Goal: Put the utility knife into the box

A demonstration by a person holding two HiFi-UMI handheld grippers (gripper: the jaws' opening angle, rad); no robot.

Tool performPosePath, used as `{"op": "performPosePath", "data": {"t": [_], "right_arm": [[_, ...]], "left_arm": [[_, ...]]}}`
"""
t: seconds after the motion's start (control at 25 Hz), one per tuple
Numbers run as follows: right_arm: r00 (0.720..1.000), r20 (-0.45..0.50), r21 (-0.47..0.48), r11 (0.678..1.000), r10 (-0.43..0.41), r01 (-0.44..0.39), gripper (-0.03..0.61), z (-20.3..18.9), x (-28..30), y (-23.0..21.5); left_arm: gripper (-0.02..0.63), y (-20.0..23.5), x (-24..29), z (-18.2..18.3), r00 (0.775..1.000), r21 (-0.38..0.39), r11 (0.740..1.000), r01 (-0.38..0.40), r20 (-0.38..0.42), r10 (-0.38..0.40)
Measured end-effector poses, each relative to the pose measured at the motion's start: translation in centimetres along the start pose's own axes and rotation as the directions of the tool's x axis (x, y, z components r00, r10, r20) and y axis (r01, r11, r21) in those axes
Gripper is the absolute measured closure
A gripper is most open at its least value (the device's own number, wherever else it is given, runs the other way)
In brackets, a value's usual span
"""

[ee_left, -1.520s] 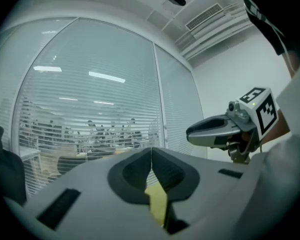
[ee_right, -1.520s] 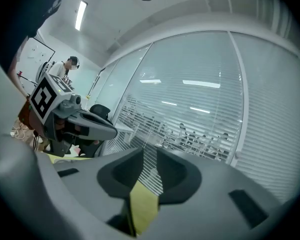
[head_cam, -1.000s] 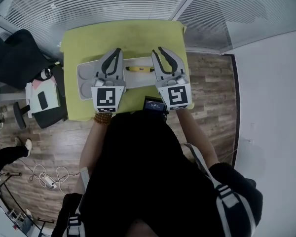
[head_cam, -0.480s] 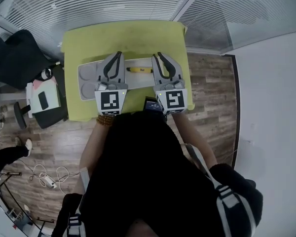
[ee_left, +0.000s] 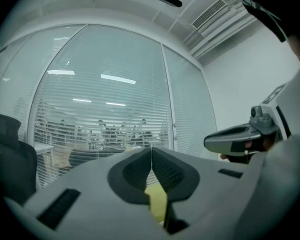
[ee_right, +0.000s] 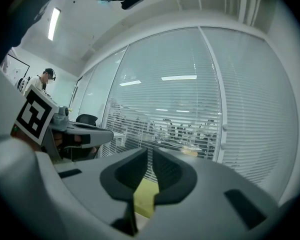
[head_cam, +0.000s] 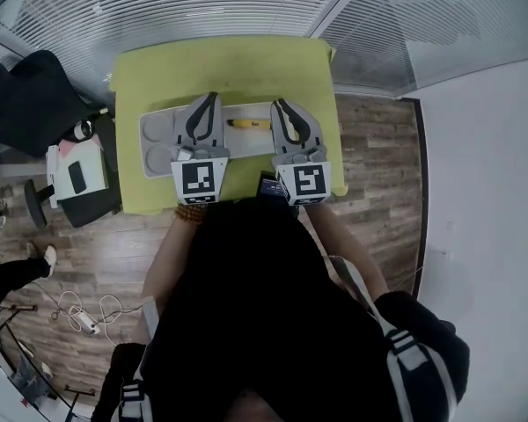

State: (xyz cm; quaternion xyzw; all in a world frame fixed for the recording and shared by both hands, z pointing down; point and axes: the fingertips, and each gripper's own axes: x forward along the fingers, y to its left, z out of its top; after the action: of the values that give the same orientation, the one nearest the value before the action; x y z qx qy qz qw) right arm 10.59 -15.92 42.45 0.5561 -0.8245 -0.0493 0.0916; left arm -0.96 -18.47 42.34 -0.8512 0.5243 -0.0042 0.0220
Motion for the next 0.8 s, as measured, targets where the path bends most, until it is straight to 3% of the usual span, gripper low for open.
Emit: {"op": "performPosePath", "data": {"t": [0.8], "right_arm": [[1.0,-0.026,-0.002,1.0,-0.01,0.01,0.569,-0.68,0.05,-0.48]], "left_arm": [[0.601,-0.43,-0.14,-0.48,1.0,-0.008,1.0,0.007,-0.015,-0.007]]}}
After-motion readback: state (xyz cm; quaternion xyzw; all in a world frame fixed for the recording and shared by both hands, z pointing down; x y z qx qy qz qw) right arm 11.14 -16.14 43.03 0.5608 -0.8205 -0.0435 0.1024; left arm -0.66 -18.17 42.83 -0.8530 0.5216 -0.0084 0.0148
